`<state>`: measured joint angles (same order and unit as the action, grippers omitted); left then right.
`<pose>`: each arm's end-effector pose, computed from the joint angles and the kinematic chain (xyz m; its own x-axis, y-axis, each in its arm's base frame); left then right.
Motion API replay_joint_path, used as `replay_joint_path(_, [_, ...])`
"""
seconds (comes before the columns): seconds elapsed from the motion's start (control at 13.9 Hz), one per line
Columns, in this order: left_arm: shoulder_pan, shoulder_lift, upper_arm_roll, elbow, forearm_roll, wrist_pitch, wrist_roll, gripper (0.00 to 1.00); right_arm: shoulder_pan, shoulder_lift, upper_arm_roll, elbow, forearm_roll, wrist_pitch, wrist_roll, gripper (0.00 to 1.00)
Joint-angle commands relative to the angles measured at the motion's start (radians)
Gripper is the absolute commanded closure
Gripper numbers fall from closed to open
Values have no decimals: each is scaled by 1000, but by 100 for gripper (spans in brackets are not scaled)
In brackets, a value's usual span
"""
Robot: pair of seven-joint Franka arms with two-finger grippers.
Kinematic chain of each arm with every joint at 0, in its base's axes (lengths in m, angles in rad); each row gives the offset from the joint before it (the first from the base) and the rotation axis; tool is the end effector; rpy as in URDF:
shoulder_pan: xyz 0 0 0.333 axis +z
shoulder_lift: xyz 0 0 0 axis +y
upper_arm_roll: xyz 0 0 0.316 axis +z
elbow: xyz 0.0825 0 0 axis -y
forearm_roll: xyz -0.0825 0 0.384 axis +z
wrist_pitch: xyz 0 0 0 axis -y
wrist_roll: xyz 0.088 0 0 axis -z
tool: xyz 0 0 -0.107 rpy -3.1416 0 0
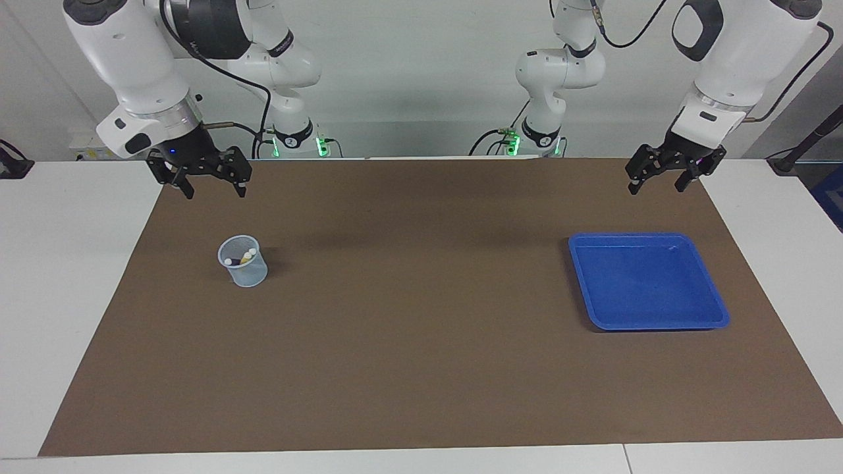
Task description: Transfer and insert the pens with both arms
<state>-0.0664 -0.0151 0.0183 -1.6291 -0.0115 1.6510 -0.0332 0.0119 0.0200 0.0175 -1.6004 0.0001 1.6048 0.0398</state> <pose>0.5561 -0.0278 0.6124 0.9992 -0.0139 0.0366 -0.0144 -0.9998 0.0130 0.5625 0.0165 0.6023 0.9998 -0.0104 -0.0156 -0.0104 -0.9999 0.0002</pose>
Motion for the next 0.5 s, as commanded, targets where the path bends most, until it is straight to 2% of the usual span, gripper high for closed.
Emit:
replay_joint_path(0.0, [-10, 12, 8, 20, 18, 3, 6, 0, 0, -9, 4, 7, 14, -28, 25, 0])
replay_joint_path(0.43, [-10, 12, 8, 18, 16, 3, 6, 0, 0, -23, 4, 7, 15, -39, 25, 0])
